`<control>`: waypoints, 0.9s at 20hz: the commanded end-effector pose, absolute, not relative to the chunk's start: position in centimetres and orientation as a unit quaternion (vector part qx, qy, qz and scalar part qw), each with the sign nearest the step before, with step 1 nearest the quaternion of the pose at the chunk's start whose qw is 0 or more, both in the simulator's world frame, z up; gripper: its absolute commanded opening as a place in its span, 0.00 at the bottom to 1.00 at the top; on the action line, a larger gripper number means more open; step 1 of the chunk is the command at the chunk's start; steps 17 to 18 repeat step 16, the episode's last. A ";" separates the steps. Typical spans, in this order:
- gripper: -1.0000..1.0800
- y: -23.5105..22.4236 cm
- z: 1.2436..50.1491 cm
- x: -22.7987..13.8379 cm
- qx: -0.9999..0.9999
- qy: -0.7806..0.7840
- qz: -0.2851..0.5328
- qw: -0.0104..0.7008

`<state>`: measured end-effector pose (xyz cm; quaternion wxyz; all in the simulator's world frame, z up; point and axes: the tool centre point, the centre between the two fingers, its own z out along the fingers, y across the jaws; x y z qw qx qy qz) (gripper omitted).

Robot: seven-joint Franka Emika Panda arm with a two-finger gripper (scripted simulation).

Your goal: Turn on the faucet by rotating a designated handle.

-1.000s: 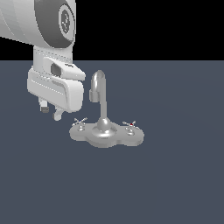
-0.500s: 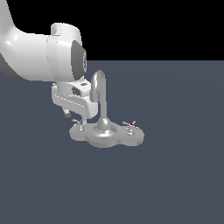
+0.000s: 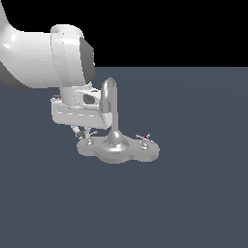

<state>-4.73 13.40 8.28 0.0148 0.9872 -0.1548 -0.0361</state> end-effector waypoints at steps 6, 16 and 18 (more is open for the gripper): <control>0.07 8.3 2.6 -5.8 0.984 -0.116 -0.103 0.088; 0.80 12.5 6.7 0.3 0.991 -0.131 0.020 0.015; 0.80 12.5 6.7 0.3 0.991 -0.131 0.020 0.015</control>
